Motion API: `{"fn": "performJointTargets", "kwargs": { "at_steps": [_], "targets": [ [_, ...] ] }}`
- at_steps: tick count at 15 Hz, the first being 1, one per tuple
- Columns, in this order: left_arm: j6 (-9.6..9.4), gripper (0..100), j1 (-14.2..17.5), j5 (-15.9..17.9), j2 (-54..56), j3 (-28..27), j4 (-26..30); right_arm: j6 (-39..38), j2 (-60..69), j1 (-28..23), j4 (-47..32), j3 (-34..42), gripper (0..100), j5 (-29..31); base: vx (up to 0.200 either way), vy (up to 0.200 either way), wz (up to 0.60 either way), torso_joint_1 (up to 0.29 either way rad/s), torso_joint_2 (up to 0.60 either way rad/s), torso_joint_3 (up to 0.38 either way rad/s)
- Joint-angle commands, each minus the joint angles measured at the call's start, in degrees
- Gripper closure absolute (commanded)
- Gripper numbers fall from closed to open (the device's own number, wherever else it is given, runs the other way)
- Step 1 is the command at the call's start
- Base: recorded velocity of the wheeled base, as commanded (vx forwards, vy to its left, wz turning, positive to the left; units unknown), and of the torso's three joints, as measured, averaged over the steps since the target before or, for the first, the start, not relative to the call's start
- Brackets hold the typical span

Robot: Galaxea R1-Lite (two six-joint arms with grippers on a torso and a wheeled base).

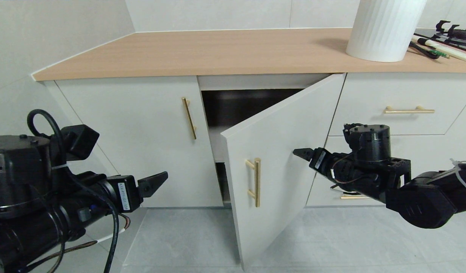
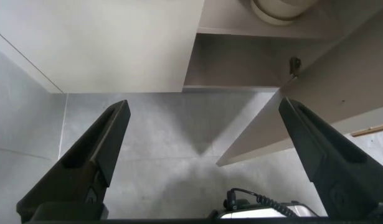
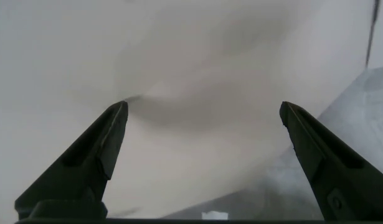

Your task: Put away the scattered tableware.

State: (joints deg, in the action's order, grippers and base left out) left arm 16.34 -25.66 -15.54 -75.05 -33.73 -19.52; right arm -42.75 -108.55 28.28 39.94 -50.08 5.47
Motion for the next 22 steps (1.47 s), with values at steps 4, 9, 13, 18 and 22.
{"fn": "performJointTargets", "kwargs": {
  "at_steps": [4,9,13,18,22],
  "targets": [
    [0.01,0,0.35,-0.01,-0.01,0.07,0.01,-1.11,-1.58,0.02,0.05,-1.25,0,0.59,0.150,0.000,0.00,-0.001,0.00,0.002],
    [0.10,0,0.35,-0.10,-0.01,0.07,-0.08,-2.51,-2.02,-0.25,-0.03,-2.83,0,1.38,0.080,0.000,0.00,0.000,0.00,0.000],
    [0.10,0,0.35,-0.10,-0.01,0.07,-0.08,-3.83,-5.98,-1.48,-0.30,-7.23,0,8.24,0.000,0.000,0.00,0.000,0.00,0.000],
    [0.10,0,0.35,-0.10,0.07,0.07,-0.17,-3.92,-7.65,-3.06,-0.47,-9.60,0,11.49,0.000,0.000,0.00,0.000,0.00,0.000],
    [0.01,0,0.35,-0.10,0.07,0.07,-0.17,-3.92,-9.40,-4.46,-0.65,-12.24,0,15.97,0.000,0.000,0.00,0.000,0.00,0.000]
  ]
}}
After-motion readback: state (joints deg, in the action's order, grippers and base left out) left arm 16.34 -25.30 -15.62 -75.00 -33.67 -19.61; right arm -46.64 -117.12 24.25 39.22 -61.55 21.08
